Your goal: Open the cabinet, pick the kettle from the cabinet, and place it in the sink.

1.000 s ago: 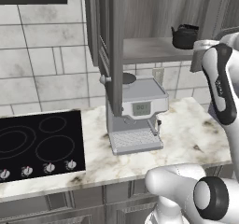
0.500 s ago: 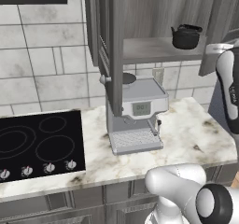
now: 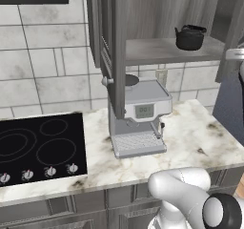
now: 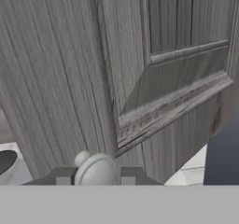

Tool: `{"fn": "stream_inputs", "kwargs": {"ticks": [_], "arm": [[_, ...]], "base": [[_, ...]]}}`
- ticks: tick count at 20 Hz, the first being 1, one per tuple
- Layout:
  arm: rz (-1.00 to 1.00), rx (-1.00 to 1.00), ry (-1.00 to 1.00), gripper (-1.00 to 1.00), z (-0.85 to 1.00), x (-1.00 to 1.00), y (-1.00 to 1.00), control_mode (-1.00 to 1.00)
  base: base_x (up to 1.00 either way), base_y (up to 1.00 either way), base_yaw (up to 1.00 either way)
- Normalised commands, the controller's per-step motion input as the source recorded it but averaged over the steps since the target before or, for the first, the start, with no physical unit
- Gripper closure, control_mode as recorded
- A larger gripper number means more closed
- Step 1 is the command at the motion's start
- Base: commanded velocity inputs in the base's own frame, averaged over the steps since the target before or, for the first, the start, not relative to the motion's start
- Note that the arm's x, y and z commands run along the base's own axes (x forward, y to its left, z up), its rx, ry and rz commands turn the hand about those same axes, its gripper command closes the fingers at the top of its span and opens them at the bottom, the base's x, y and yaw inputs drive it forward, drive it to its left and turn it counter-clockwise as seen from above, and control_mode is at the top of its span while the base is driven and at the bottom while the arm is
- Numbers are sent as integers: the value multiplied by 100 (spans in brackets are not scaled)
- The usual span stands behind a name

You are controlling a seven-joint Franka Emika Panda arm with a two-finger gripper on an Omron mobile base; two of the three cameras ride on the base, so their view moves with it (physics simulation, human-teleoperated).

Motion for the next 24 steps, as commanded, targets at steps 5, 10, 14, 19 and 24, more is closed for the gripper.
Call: {"fn": "stream_inputs", "kwargs": {"ticks": [5,10,14,19,24], "arm": [[-4,0,0,100,2,-32,-36,-100],[-10,-1,4,-100,-6,-15,-10,-100],[-16,-1,15,-100,-13,-7,-13,-100],[-19,0,5,-100,-11,-27,-6,-100],[-14,1,6,-100,-14,-40,1,-100]], "base": [[0,0,0],[0,0,0],[0,0,0],[0,0,0],[0,0,0]]}}
